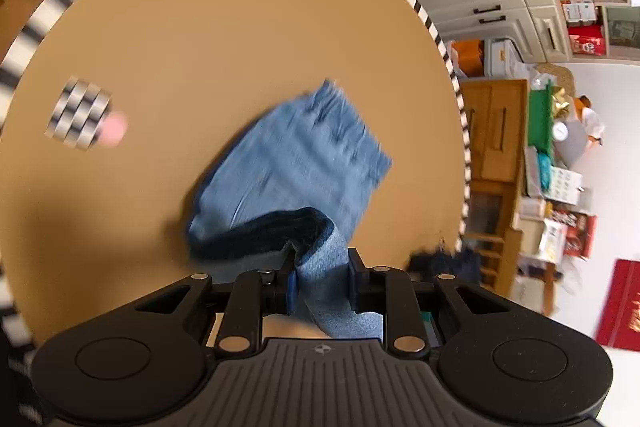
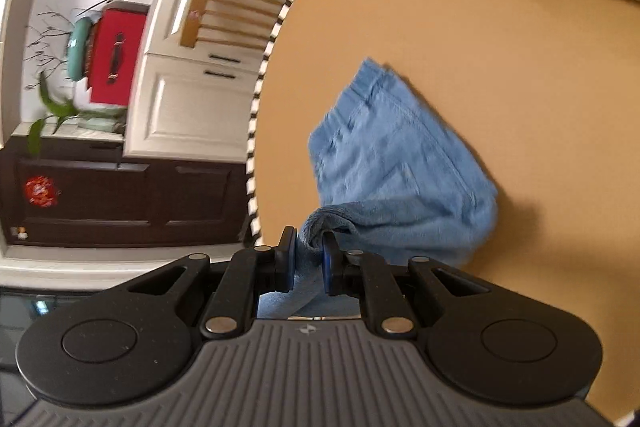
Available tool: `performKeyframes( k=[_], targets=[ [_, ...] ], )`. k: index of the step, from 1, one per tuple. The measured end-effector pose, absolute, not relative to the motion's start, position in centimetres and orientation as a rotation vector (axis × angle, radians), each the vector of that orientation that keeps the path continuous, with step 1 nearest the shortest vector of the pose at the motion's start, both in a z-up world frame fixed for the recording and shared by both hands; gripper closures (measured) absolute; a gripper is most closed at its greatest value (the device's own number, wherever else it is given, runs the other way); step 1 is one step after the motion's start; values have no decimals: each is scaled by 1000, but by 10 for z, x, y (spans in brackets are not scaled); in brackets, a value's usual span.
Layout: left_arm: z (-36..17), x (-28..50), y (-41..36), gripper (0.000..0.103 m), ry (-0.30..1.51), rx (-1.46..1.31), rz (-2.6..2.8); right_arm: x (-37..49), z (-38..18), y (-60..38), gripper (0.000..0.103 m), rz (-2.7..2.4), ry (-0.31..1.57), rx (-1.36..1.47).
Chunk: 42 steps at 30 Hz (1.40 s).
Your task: Fold clothes
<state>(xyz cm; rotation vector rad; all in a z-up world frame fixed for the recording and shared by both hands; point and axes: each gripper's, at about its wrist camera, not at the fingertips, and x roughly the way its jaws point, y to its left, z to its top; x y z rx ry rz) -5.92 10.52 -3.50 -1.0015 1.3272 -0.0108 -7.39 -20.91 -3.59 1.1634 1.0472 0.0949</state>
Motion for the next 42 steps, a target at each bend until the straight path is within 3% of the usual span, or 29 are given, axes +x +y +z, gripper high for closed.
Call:
performKeyframes(
  k=[15,18,20,21,22,26,27,29,31,33,34,35,36,42],
  targets=[
    [-136,76,89,76,1408,-1059,195,54,-132,-214,90,-167,1146,1185],
    [-147,89,88,63,1432,-1074,193,62,-150,-217,89,-188,1168,1208],
    [-147,98,86,32,1435,-1100,156,64,-155,-220,86,-197,1178,1237],
    [-146,104,85,26,1440,-1105,122,67,-158,-222,85,-198,1186,1247],
    [-145,108,84,21,1443,-1105,102,68,-160,-224,83,-195,1192,1258],
    [-137,118,86,19,1416,-1077,8,69,-147,-230,45,-141,1088,1187],
    [-133,120,87,19,1399,-1051,-28,68,-140,-231,41,-138,1042,1135],
    [-113,115,89,20,1311,-938,-139,62,-122,-230,40,-115,971,1009],
    [-89,100,89,25,1202,-773,-242,48,-102,-222,52,-42,884,826],
    [-65,73,80,41,1063,-529,-335,30,-89,-203,85,49,841,597],
    [-60,62,74,62,1009,-449,-373,21,-85,-191,92,84,826,494],
    [-59,53,68,78,978,-399,-403,13,-84,-179,93,114,811,411],
    [-63,43,60,82,966,-406,-440,7,-86,-169,93,136,798,356],
    [-107,40,17,85,1066,-382,-432,18,-128,-145,92,113,885,311]
  ],
)
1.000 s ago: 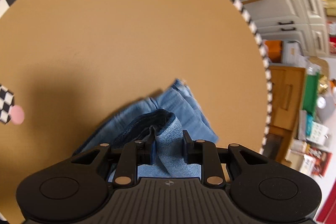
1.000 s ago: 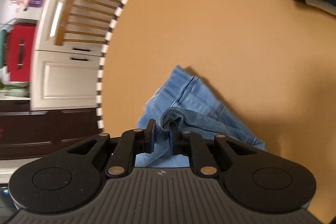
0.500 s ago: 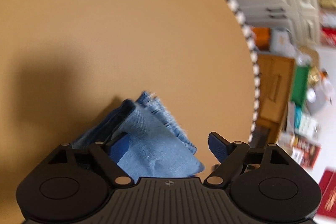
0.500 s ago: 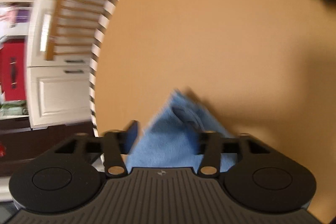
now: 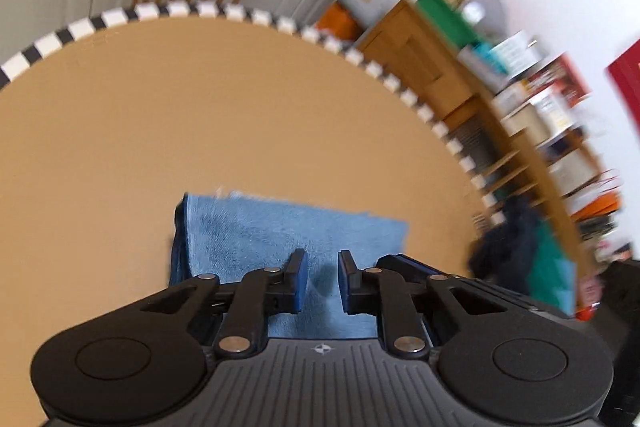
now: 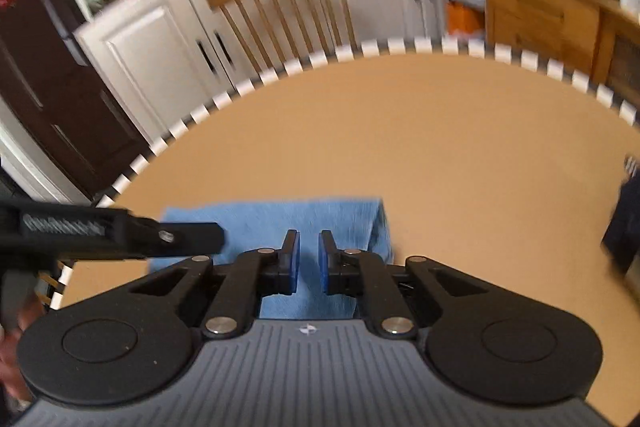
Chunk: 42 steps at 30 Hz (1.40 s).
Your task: Fold clothes
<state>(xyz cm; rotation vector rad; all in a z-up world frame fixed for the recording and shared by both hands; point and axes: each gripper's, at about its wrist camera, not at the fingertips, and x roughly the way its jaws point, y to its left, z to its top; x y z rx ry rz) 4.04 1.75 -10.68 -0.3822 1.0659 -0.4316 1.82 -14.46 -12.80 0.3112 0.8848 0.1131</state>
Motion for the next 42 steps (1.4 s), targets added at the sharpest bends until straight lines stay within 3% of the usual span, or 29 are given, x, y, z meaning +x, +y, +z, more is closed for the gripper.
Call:
performKeyframes(
  k=[3,13,15,16,17,20,24,29,34,41,42],
  targets=[
    [-128,50,17,99,1120,-391,-350,23,-147,-147,94,84,915,322],
    [-122,52,18,99,1124,-291,-348,22,-153,-148,94,82,891,393],
    [-110,47,27,87,1121,-296,-343,10,-140,-154,87,91,860,438],
    [-99,34,33,68,1086,-267,-349,-5,-131,-157,87,93,824,442],
    [-89,21,38,59,1050,-238,-354,-22,-122,-158,87,91,788,427],
    [-71,-27,57,57,975,-189,-386,-73,-104,-162,85,79,718,383],
    [-93,-72,55,57,942,-109,-406,-110,-114,-150,85,82,750,315],
    [-131,-62,45,53,1009,-94,-356,-106,-153,-141,86,39,840,299],
    [-136,-64,43,50,996,-68,-338,-106,-177,-153,85,-12,851,404],
    [-128,-59,51,47,1004,-84,-345,-111,-164,-160,81,-8,856,421],
    [-125,-57,55,46,1001,-98,-325,-117,-156,-165,77,-22,829,442]
  ],
)
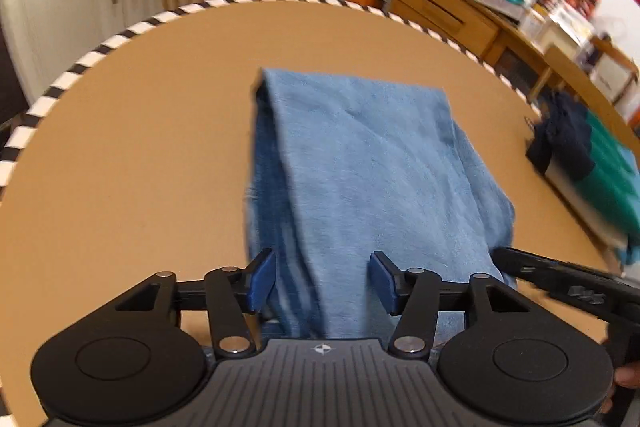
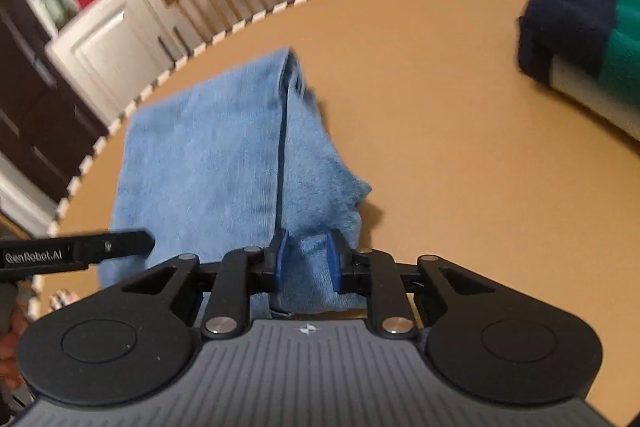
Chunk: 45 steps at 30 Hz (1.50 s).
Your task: Fold clothes
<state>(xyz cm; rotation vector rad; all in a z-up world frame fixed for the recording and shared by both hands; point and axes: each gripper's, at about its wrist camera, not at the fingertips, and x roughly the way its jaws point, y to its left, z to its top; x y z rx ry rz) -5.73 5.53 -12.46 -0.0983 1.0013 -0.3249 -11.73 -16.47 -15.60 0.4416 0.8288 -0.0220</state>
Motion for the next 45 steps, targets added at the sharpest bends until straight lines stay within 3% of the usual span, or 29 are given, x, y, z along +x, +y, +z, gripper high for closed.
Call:
performKeyframes(
  k=[3,7,8,9,12,22,26,31,33,35,38,45],
  targets=[
    [-110,-60,81,39,976,-112,-260,-140,-132,-179,65,-38,736,481],
    [-89,-66,89,34,989,0,-186,-159,-115,-181,59,-10,716,475],
    [-86,-69,86,34,988,34,-176,-162,-114,-179,50,-5,721,474],
    [-82,-73,82,33,982,59,-178,-166,-114,-176,47,-1,728,477],
    [-74,-81,70,25,986,91,-206,-178,-117,-168,49,23,748,505],
    [-68,-60,47,21,978,232,-439,-216,-132,-150,46,-118,785,687],
    [-71,-37,38,21,949,333,-574,-225,-151,-138,43,-223,733,920],
    [-69,8,28,20,874,386,-775,-231,-198,-114,39,-315,547,1406],
    [-75,22,19,20,842,437,-835,-232,-219,-100,36,-349,450,1589],
    [-88,36,8,30,876,488,-888,-232,-236,-85,36,-382,365,1733],
    [-109,48,-8,38,912,583,-927,-226,-242,-65,36,-448,316,1737],
    [-136,63,-23,35,951,676,-964,-201,-248,-42,34,-548,261,1797]
  ],
)
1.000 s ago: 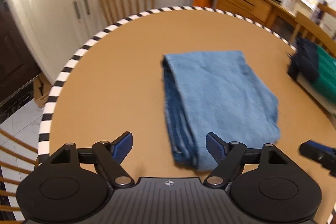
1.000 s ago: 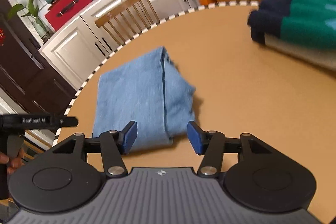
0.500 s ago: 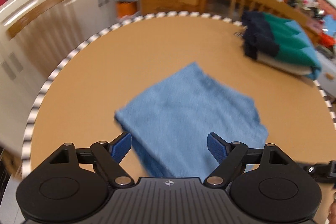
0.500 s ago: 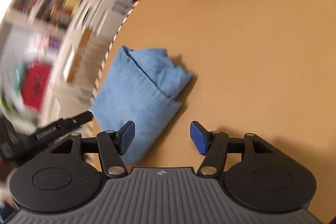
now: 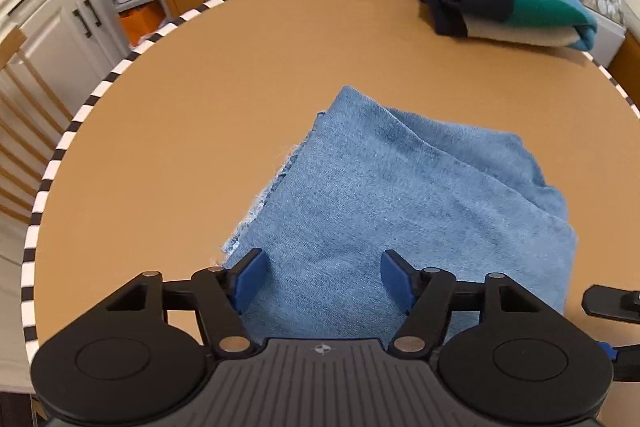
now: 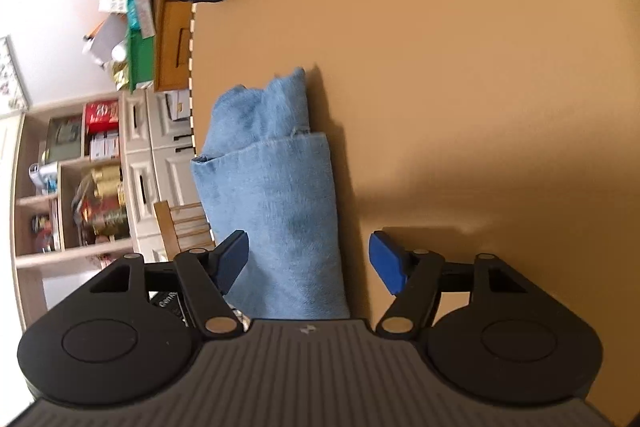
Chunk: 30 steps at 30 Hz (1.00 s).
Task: Fold clothes
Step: 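Grasp the folded jeans bundle with both grippers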
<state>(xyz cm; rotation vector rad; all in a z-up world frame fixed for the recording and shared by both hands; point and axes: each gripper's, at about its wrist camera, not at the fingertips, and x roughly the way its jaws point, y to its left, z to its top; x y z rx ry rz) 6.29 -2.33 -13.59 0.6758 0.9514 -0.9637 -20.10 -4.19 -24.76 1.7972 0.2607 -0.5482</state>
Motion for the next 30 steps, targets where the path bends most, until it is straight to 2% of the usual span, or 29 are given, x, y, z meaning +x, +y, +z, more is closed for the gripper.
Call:
performKeyframes(
  k=[6,10,13,16,17,18,22,26,30],
  targets=[
    [-141,82,-24,31,1009,665,-1018,-180,-253,-40,34,-571,222,1795],
    [-149,98,-23,12,1063,644,-1001,-171,-252,-40,34,-576,217,1761],
    [-160,118,-10,13,1192,492,-1002,-167,-251,-42,30,-574,219,1736],
    [-161,120,-8,13,1194,482,-1015,-161,-247,-42,28,-568,233,1686],
    [-160,120,-8,14,1192,479,-1011,-160,-247,-42,38,-587,249,1667],
    [-159,121,-7,14,1180,472,-1005,-159,-248,-43,72,-620,275,1645],
    [-147,133,8,24,1193,378,-1009,-168,-261,-52,78,-539,221,1732],
    [-124,149,44,13,1203,211,-1021,-185,-236,-75,80,-508,291,1573],
    [-129,160,71,12,1328,-28,-1030,-218,-228,-115,79,-521,446,1519]
  ],
)
